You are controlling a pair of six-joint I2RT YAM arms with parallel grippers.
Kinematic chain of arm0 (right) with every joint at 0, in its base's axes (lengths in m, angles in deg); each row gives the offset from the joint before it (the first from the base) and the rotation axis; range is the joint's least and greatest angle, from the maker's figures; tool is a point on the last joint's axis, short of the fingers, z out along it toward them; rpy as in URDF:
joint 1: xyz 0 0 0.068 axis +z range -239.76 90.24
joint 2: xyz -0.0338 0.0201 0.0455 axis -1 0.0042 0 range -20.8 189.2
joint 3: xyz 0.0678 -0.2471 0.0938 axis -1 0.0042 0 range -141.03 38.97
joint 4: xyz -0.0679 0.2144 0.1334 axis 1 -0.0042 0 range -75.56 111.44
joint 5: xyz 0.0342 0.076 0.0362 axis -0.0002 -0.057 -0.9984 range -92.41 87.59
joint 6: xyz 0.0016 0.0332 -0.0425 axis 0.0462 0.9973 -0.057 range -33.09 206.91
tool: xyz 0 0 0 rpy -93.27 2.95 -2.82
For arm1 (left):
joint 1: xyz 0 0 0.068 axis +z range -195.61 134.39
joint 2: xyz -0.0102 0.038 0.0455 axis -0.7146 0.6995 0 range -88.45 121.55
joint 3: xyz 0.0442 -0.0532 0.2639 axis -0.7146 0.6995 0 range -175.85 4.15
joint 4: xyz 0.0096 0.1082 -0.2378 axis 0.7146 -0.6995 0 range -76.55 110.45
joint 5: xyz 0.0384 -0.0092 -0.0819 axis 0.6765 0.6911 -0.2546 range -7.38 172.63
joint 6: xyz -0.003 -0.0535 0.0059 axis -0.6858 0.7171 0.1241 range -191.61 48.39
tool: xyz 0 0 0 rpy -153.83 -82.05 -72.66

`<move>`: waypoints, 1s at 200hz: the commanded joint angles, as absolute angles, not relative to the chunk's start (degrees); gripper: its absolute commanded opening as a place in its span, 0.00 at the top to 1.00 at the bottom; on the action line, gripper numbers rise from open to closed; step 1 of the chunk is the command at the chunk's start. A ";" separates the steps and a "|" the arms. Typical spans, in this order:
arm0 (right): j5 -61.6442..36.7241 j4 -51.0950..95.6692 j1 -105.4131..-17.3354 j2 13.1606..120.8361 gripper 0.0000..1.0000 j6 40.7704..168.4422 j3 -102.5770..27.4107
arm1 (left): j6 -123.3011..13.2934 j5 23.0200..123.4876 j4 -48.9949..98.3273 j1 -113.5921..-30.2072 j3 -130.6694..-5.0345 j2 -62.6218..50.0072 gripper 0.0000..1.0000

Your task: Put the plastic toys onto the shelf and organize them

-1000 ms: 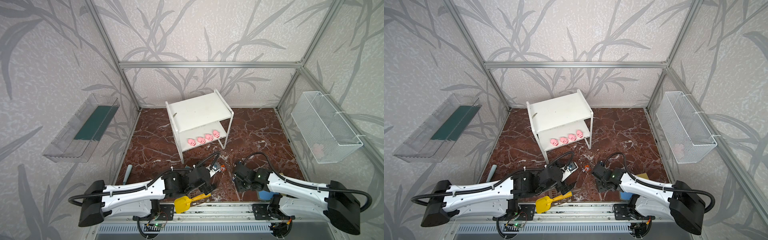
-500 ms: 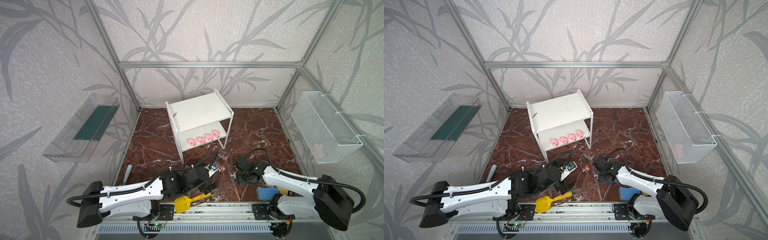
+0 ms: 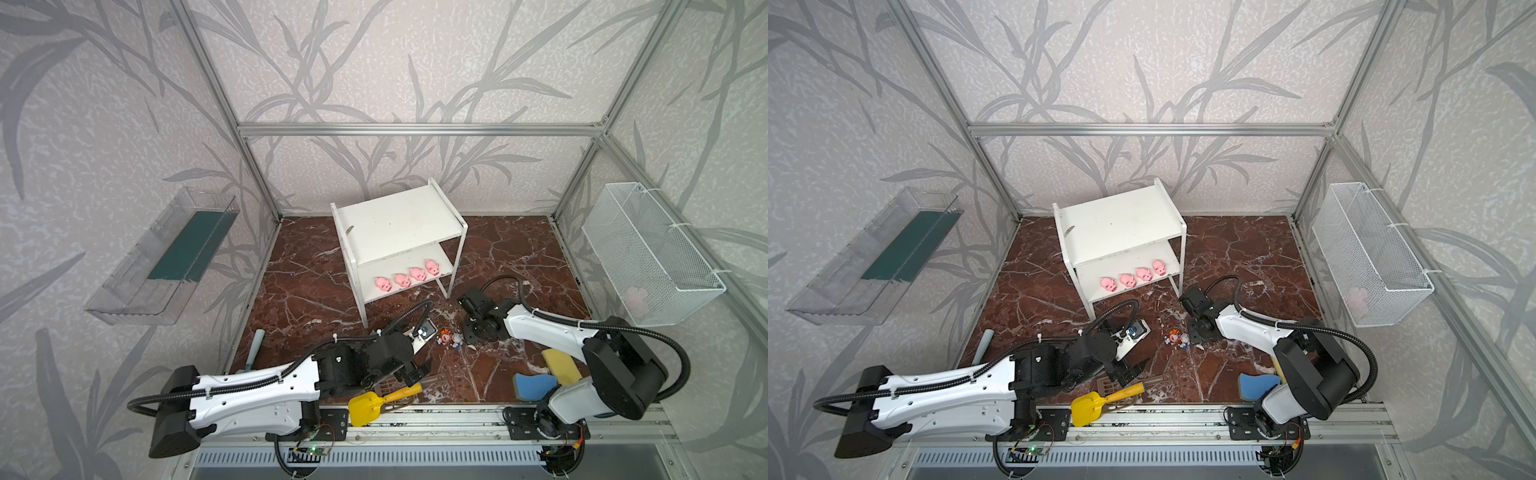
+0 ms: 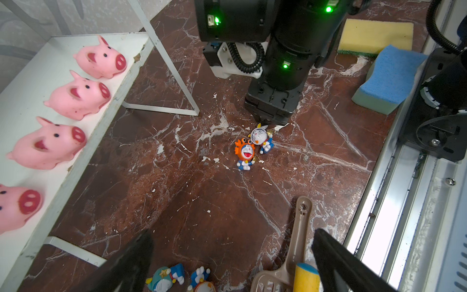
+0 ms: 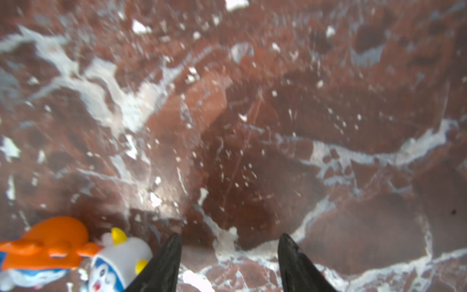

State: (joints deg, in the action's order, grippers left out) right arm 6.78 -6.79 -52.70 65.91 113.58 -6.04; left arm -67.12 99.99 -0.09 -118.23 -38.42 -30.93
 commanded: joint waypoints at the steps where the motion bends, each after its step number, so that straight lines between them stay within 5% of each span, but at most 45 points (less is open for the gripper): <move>1: 6.47 -7.43 -53.44 66.00 0.38 111.91 -8.62 | -67.66 101.44 -1.71 -118.10 -38.63 -31.41 0.01; 85: -9.31 -2.78 -54.85 52.80 0.40 114.79 -0.13 | -68.71 101.02 -0.30 -117.94 -38.31 -30.28 0.01; 138: -14.23 2.78 -55.47 57.31 0.54 115.45 1.53 | -68.36 96.74 -2.65 -117.99 -40.82 -28.11 0.01; 200: -16.32 6.82 -55.51 59.62 0.54 115.70 2.75 | -68.19 96.60 -2.67 -117.94 -40.67 -28.35 0.01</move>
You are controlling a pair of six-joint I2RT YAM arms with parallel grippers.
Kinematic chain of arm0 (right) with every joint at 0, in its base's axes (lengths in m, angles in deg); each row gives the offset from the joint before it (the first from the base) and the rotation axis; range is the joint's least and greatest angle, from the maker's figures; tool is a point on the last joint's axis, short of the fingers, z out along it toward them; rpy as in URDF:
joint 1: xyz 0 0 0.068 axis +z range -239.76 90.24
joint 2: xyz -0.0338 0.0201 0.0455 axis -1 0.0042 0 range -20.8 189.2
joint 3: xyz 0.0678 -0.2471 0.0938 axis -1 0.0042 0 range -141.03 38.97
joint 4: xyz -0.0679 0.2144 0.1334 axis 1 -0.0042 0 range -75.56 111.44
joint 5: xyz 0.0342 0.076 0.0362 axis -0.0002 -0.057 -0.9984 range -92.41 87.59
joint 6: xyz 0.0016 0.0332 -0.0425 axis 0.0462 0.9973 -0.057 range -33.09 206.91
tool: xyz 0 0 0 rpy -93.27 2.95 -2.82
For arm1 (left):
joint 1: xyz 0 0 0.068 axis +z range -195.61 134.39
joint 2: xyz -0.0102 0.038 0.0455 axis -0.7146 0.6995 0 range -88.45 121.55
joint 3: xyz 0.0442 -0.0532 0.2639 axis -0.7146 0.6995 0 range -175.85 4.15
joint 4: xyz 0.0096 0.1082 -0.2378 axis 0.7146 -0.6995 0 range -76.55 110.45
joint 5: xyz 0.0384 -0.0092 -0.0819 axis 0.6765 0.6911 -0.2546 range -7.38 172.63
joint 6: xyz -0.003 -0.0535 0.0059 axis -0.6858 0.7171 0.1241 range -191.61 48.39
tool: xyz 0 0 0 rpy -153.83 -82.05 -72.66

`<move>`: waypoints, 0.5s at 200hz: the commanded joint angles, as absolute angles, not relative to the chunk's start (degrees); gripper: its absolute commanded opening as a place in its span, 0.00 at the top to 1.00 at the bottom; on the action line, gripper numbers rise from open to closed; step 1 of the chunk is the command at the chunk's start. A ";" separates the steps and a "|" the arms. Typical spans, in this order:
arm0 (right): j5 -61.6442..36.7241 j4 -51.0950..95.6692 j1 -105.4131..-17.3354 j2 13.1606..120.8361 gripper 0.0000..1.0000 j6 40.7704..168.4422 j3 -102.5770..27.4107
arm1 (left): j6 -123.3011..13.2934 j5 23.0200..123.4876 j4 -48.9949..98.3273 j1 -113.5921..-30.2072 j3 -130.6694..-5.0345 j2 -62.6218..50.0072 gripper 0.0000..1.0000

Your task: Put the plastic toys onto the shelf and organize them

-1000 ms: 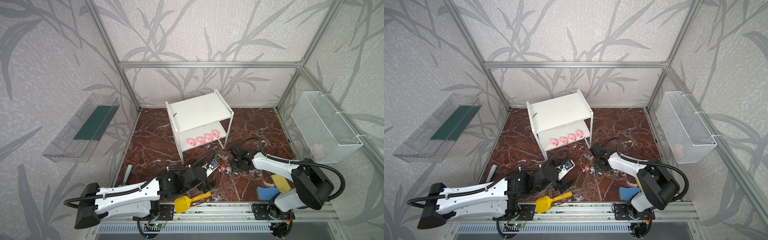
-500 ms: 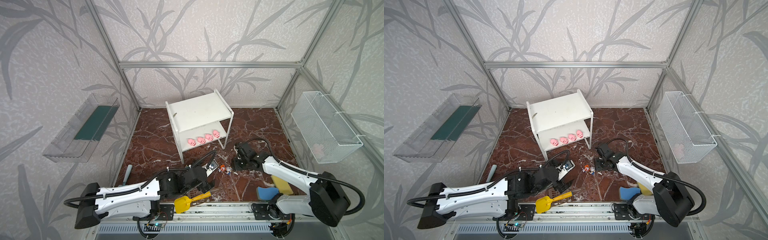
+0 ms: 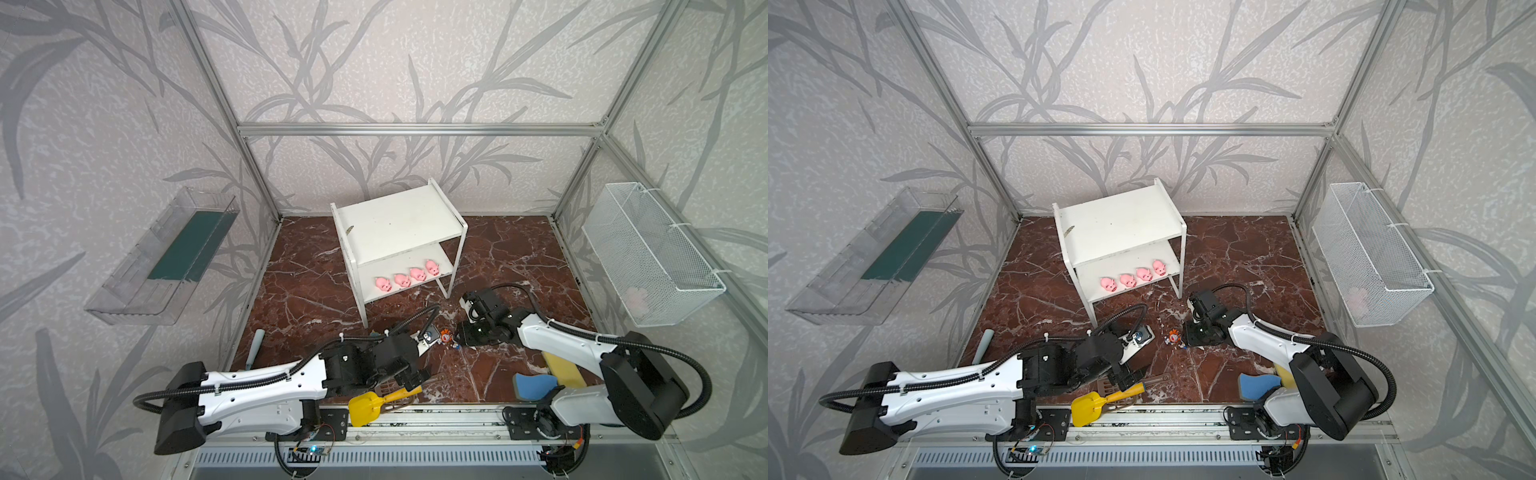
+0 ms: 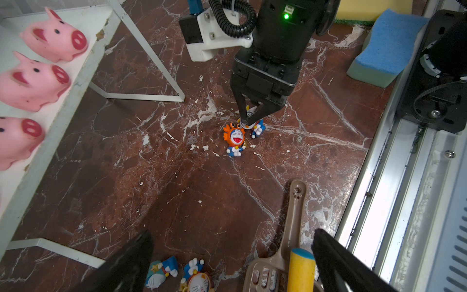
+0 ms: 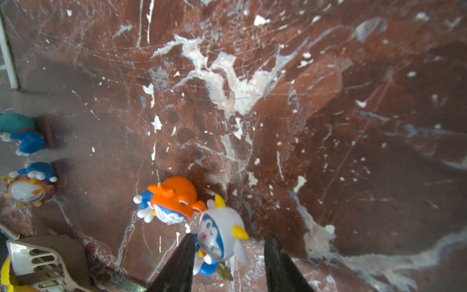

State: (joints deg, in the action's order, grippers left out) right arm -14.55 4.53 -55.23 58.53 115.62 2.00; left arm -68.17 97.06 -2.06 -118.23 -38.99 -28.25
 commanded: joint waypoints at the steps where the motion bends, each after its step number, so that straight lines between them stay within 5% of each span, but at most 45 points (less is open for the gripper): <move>1: -16.35 6.83 -55.54 59.66 0.54 115.72 2.76 | -68.19 96.60 -2.67 -117.94 -40.67 -28.34 0.01; 53: -15.47 9.00 -55.56 63.16 0.55 114.94 3.10 | -68.36 96.78 -2.58 -117.94 -40.68 -28.20 0.01; 100: -15.00 8.62 -55.45 61.29 0.67 113.10 3.66 | -68.40 97.33 -3.34 -117.95 -40.87 -28.90 0.01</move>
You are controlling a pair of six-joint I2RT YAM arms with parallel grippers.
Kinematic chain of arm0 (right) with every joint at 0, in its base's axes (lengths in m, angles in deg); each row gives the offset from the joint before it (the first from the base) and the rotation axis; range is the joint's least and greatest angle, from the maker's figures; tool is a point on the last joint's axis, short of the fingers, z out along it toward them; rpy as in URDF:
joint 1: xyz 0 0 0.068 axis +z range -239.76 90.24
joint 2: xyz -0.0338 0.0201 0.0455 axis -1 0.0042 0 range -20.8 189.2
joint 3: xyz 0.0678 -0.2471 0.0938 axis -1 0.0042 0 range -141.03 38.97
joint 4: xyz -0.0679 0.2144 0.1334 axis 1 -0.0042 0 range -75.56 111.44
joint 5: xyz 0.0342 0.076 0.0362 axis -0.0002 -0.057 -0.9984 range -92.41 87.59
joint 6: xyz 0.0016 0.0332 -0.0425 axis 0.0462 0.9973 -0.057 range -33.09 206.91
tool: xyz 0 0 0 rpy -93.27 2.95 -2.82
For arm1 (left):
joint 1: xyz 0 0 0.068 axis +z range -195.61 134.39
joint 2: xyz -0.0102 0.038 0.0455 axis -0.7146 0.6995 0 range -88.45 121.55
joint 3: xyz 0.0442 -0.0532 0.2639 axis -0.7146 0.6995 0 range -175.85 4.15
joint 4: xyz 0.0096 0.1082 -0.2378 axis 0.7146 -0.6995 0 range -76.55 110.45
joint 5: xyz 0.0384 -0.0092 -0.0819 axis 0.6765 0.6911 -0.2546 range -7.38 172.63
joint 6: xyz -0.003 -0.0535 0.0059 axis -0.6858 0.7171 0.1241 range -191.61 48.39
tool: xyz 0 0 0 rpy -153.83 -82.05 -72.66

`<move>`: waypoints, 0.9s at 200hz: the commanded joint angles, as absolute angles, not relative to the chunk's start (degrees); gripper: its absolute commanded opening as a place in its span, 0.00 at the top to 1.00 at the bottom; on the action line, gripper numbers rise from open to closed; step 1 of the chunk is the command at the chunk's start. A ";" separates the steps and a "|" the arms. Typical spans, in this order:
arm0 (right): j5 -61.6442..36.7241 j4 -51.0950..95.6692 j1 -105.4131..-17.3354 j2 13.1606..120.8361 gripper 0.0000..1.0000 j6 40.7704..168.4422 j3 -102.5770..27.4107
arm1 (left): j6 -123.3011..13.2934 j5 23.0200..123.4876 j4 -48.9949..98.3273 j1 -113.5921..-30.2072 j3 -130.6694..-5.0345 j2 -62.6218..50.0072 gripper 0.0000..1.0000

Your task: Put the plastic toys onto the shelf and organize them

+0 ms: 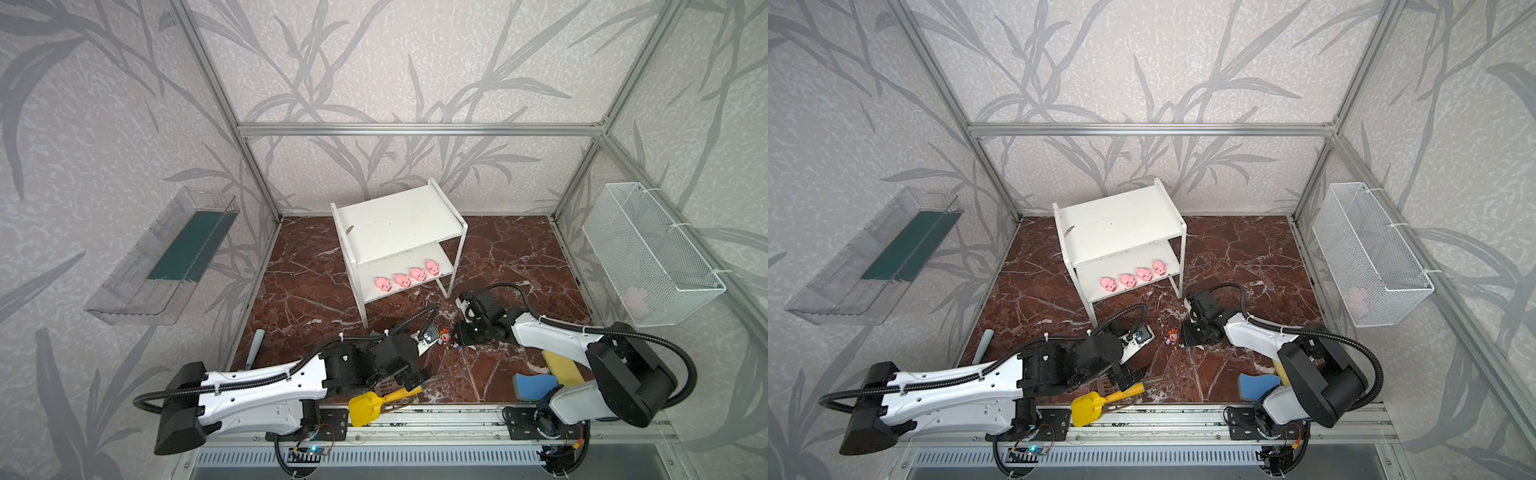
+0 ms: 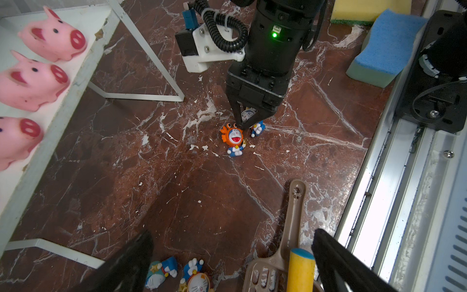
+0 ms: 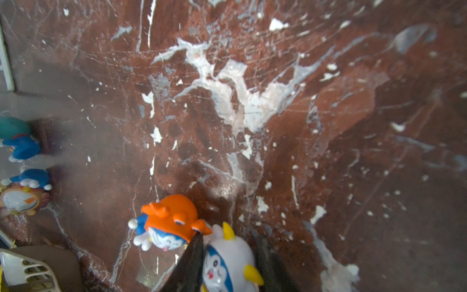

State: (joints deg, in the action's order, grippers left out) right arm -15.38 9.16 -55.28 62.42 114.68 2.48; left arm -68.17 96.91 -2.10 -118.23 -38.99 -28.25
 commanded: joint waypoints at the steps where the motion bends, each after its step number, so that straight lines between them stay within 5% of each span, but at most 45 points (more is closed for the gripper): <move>1: -14.99 8.52 -55.46 61.16 0.67 113.05 3.69 | -68.42 97.32 -3.31 -117.95 -40.86 -28.92 0.01; 126: -12.78 14.45 -46.29 26.69 0.79 93.01 5.22 | -67.86 107.22 -19.33 -117.86 -47.03 -40.74 0.01; 180: -16.87 15.78 -41.77 32.84 0.79 85.03 -10.24 | -67.07 117.51 -30.03 -117.09 -51.61 -51.33 0.01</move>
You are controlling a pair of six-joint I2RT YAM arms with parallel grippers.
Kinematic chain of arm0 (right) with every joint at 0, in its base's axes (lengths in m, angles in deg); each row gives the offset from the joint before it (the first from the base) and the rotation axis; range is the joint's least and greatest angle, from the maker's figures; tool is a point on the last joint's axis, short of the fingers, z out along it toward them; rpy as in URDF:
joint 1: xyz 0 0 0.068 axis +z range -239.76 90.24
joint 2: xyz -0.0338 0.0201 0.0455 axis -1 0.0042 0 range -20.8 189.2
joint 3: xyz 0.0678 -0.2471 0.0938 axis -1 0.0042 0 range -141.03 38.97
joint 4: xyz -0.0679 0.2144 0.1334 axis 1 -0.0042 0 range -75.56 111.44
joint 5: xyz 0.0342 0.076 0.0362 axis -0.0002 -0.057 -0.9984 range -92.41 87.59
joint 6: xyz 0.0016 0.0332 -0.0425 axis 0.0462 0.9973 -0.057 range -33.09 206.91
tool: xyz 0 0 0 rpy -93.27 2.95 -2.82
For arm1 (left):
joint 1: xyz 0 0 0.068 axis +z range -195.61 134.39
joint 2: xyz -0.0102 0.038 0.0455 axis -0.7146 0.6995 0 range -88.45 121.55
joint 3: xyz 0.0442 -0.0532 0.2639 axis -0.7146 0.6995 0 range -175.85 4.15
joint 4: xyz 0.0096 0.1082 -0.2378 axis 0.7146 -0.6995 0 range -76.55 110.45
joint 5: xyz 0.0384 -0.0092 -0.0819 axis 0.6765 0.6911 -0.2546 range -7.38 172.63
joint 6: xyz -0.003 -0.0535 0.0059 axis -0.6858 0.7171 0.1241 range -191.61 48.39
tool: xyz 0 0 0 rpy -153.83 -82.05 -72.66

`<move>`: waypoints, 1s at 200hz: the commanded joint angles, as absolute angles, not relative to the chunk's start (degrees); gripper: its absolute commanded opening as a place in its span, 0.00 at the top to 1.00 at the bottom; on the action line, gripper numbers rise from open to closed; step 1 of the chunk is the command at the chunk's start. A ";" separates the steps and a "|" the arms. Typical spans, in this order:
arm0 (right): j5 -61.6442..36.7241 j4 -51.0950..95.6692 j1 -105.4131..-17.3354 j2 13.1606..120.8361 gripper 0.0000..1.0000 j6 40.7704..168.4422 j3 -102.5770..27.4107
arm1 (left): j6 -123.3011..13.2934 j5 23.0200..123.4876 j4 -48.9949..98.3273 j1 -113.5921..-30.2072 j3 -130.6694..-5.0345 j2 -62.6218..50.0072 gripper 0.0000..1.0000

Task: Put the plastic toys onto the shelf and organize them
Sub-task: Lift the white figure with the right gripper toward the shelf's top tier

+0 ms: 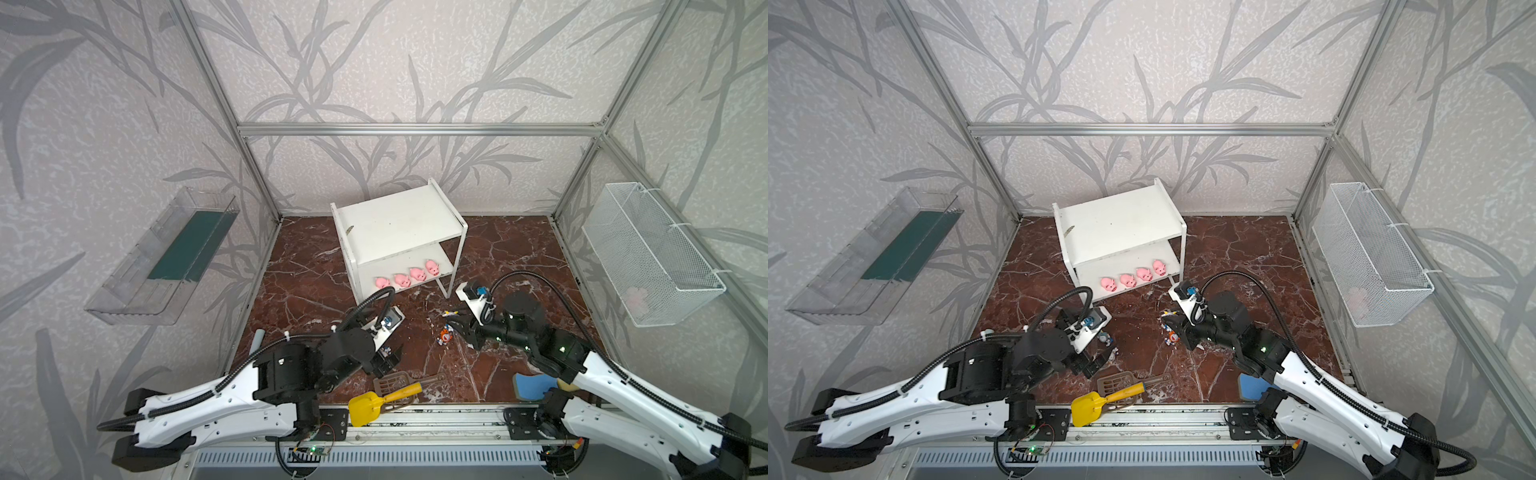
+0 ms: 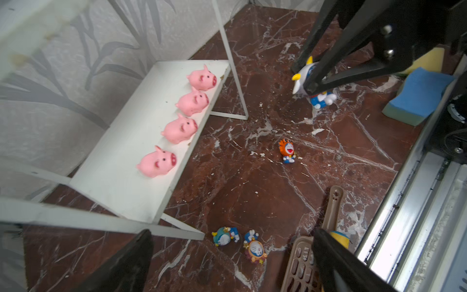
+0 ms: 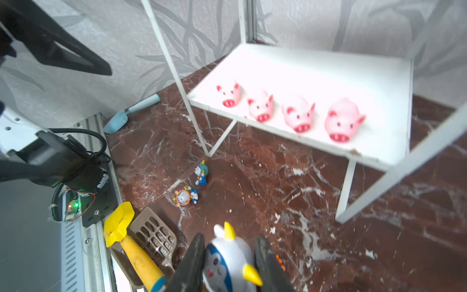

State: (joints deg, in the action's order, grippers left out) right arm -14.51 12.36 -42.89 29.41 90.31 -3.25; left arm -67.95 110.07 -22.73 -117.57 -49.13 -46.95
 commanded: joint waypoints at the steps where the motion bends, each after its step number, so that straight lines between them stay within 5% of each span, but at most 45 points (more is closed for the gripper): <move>1: -17.02 15.97 -41.77 33.09 0.79 84.96 -10.51 | -67.05 117.56 -30.11 -117.08 -51.68 -51.56 0.01; 123: -23.63 12.04 -41.59 66.84 0.78 77.02 -52.49 | -79.57 120.33 -22.41 -116.89 -56.14 -60.26 0.01; 200: -26.97 13.35 -41.59 75.83 0.78 71.94 -60.83 | -80.22 117.16 -19.85 -116.55 -54.44 -61.28 0.01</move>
